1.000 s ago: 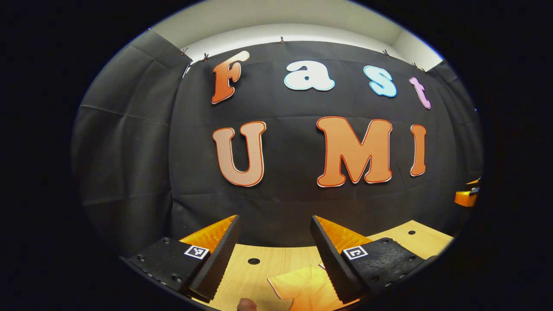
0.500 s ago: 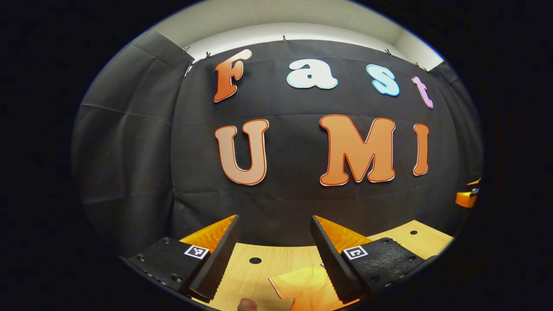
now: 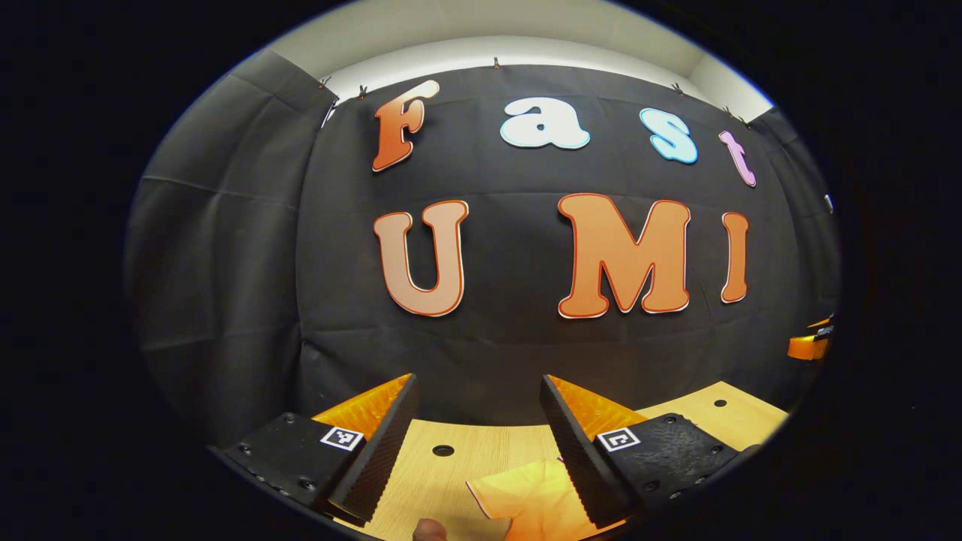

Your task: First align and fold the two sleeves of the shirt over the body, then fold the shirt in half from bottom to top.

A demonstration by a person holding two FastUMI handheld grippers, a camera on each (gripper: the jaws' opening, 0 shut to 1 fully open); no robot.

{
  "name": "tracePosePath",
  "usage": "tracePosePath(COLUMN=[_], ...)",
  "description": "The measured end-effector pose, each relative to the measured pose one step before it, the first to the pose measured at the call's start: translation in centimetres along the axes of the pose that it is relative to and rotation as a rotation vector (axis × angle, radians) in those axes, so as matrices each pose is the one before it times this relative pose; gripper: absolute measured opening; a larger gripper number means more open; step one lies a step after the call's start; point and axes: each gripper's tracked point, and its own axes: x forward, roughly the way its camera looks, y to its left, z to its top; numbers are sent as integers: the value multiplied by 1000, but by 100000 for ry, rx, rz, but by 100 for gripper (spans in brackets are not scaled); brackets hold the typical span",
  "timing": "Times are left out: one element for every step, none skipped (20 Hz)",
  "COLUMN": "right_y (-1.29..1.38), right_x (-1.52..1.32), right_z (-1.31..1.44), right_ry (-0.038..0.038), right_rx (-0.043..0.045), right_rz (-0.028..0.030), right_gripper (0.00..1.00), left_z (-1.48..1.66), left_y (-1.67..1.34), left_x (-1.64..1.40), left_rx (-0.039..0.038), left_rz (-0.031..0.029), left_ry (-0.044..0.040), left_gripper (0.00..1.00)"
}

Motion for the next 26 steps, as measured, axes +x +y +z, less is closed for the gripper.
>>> tracePosePath(right_y=[-248,-266,-287,-384,-416,-598,-617,-291,32,-297,-615,-379,-444,-703,-679,-561,-129,282,225,24,140,116,187,-69,-86,-34], right_x=[923,982,1007,1162,1223,1512,1516,1268,1256,1341,1477,1788,1716,1902,1834,1726,1641,1503,1231,1454,1223,859,772,622,549,471], right_z=[-407,-521,-779,-713,-576,-733,-1136,-1022,-718,-743,-891,-804,-890,-858,-980,-728,-870,-942,-783,-541,-222,-33,-186,27,-129,-99], right_ry=[3496,3947,5053,4960,3807,4450,6326,6202,5886,5472,4976,5064,5519,5479,4775,4202,5029,5277,3820,3010,1903,784,1330,810,1797,1276], right_rx=[2651,2832,3325,3053,110,-494,689,1703,1924,1992,1414,1096,965,-878,-1906,-2029,-703,-65,431,255,111,347,507,334,294,549], right_rz=[351,299,92,-622,-843,-1967,-1221,706,75,-103,-660,35,-1499,-1969,-3658,-2372,-1341,-7,-192,-820,-706,-301,-568,-227,-649,-433], right_gripper=[98,97,97,98,98,98,98,98,98,98,98,98,99,99,99,99,99,99,99,99,99,99,99,99,99,99], left_z=[-323,-164,-63,-72,-225,-254,-241,-291,-215,-126,-279,-135,-150,-214,-306,-279,-415,-392,-329,-306,-355,-271,-480,-302,-327,-232], left_y=[-101,-8,74,100,147,76,-1,-12,-83,36,-59,-1,178,233,-131,-166,-24,62,138,139,296,20,-125,-155,-63,81], left_x=[73,157,170,147,55,257,240,213,222,169,247,148,275,285,106,172,234,228,185,313,214,236,157,137,162,171], left_rx=[-144,16,286,312,290,73,-98,-289,-244,-103,-17,59,118,-178,-851,-999,-766,-204,474,953,970,323,-372,-639,-280,404], left_rz=[-487,-151,-124,30,-181,-29,-314,-406,-508,-551,-385,-63,409,536,-529,-861,-499,-143,280,644,730,248,-531,-707,-147,347], left_ry=[564,118,106,213,340,553,482,404,223,309,339,223,-12,394,761,734,551,741,847,821,793,663,751,951,999,1010], left_gripper=[97,97,97,97,97,97,97,97,97,97,97,97,97,97,97,97,98,97,98,98,97,98,98,98,97,98])
